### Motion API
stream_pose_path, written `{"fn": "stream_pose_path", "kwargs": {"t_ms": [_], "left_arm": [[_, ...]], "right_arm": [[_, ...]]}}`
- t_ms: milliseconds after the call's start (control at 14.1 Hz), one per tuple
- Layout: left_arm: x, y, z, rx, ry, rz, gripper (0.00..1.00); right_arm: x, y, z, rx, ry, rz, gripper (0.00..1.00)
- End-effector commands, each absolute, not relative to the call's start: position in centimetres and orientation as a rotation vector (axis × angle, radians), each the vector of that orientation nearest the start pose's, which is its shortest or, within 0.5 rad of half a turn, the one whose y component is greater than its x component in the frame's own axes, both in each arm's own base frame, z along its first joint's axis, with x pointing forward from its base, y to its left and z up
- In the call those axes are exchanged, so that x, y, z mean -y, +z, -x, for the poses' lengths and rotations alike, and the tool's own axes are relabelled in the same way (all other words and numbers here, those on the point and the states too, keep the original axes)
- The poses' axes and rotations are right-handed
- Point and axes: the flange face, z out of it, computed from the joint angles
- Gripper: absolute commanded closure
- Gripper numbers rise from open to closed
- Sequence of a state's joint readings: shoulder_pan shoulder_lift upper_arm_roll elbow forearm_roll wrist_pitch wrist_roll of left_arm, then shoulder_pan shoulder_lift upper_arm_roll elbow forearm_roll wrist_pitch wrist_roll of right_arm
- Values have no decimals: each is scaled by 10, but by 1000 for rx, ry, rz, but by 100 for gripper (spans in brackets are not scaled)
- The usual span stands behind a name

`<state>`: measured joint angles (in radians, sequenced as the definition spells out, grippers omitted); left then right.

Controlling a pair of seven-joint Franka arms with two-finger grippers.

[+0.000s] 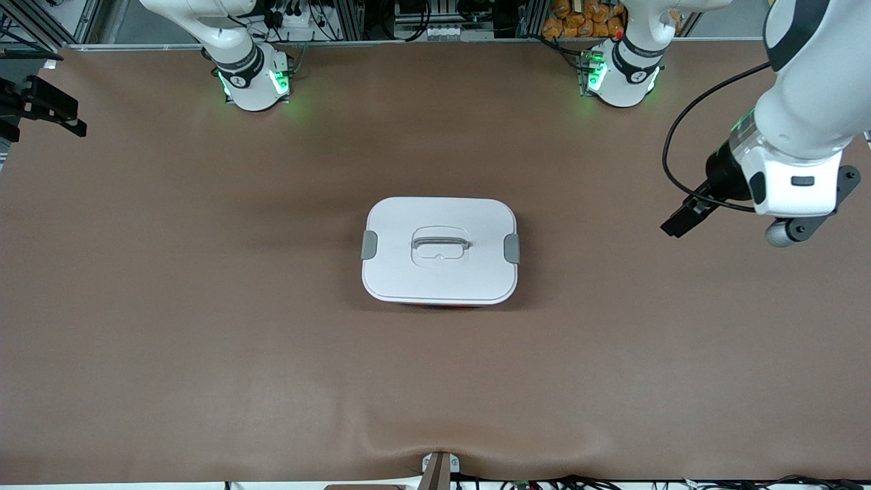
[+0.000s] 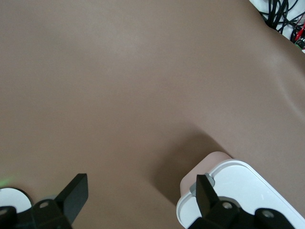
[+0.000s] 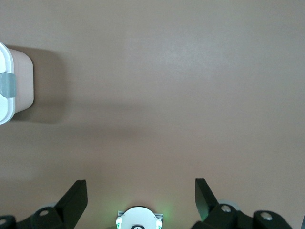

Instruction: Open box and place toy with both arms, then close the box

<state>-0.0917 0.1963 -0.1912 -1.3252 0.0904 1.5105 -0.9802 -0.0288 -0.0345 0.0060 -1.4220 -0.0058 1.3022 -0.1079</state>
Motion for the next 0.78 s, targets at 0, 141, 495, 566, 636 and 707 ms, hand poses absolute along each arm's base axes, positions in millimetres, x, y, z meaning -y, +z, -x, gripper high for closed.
{"fn": "stream_pose_path", "kwargs": {"t_ms": [0, 141, 495, 566, 636, 707], "left_arm": [[122, 637, -578, 898, -11, 2950, 0], [95, 645, -575, 778, -1, 2983, 0], [69, 658, -559, 546, 5, 3023, 0], [59, 661, -552, 457, 5, 3031, 0], [48, 659, -547, 392, 19, 3036, 0], [43, 657, -539, 314, 32, 3040, 0]], "right_arm": [[12, 692, -504, 132, 125, 3118, 0], [13, 691, -504, 127, 128, 3118, 0], [11, 692, -504, 134, 123, 3118, 0], [12, 692, -504, 132, 123, 3118, 0], [11, 692, -504, 134, 123, 3118, 0], [11, 692, -504, 134, 125, 3118, 0]]}}
